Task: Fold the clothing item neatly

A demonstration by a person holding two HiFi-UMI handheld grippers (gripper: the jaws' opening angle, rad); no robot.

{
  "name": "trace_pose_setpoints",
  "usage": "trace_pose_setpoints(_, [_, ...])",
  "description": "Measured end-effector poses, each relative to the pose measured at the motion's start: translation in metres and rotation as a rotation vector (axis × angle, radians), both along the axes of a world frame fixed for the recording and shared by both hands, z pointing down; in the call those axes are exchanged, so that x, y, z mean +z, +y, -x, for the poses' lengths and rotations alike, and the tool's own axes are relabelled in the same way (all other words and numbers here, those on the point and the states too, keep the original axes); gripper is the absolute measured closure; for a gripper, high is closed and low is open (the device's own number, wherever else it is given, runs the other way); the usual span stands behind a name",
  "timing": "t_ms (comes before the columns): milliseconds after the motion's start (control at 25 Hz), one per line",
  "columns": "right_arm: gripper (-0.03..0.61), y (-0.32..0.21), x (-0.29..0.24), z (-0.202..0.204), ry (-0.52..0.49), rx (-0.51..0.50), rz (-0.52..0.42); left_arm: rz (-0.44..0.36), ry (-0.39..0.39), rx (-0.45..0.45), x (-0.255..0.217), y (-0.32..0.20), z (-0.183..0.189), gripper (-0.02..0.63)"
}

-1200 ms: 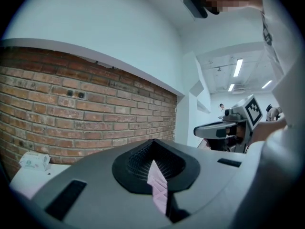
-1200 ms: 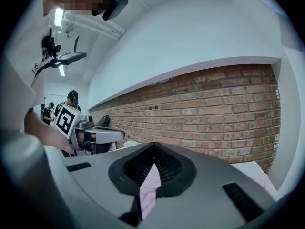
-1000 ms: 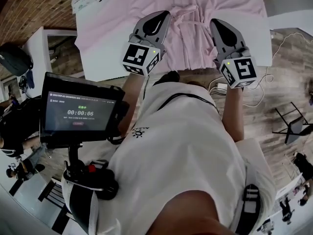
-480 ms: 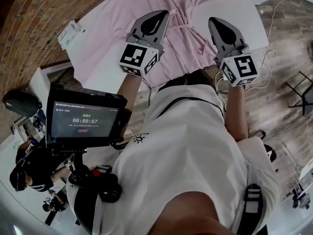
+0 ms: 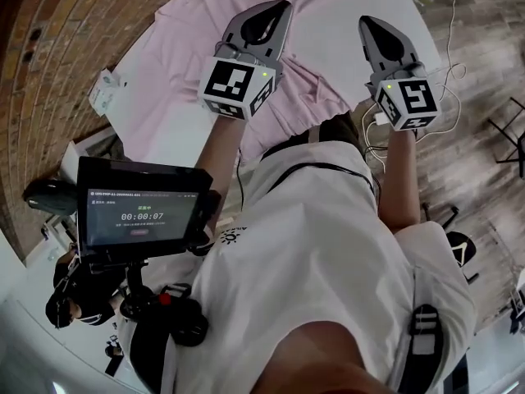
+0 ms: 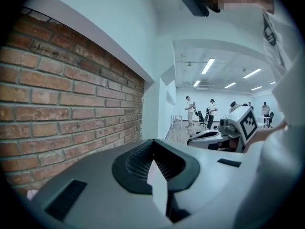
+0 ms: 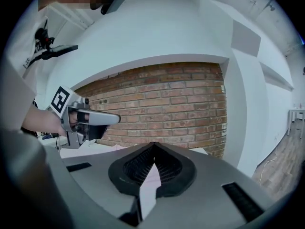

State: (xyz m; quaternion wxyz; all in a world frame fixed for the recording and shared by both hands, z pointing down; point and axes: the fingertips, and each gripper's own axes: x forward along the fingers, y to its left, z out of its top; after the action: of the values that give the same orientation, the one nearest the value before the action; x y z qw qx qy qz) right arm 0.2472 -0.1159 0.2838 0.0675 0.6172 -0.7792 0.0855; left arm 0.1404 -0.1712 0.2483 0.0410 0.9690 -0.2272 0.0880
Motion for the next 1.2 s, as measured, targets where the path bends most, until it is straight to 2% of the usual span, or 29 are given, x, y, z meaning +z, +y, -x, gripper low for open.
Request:
trace_pose_setpoints(200, [0.581,-0.033,0.031,-0.073,0.026,0.019,0.037,0.011,-0.038,0.001,0.018,-0.031,-0.073,0.612])
trace_pose_setpoints(360, [0.581,-0.053,0.048,-0.091,0.059,0.018,0.052,0.008,-0.067,0.009,0.026,-0.050,-0.097,0.594])
trace_pose_setpoints(480, [0.581,-0.072,0.081,-0.122,0.100,0.027,0.098,0.019,-0.134,0.051,0.051,-0.070,-0.136,0.562])
trace_pose_setpoints(600, [0.581,-0.092,0.112,-0.148,0.098,0.060,0.146,0.031,-0.207,0.098,0.082,-0.095,-0.172,0.530])
trace_pose_setpoints(800, [0.581,-0.117,0.154,-0.177,0.135,0.149,0.220,0.046,-0.246,0.179,0.121,-0.135,-0.223,0.529])
trace_pose_setpoints(880, [0.581,-0.124,0.169,-0.184,0.138,0.172,0.252,0.045,-0.284,0.210,0.142,-0.148,-0.243,0.529])
trace_pose_setpoints(1080, [0.529,-0.136,0.199,-0.205,0.131,0.233,0.341,0.075,-0.375,0.293,0.193,-0.170,-0.295,0.529])
trace_pose_setpoints(1200, [0.472,-0.144,0.214,-0.212,0.137,0.246,0.402,0.088,-0.451,0.310,0.224,-0.188,-0.309,0.528])
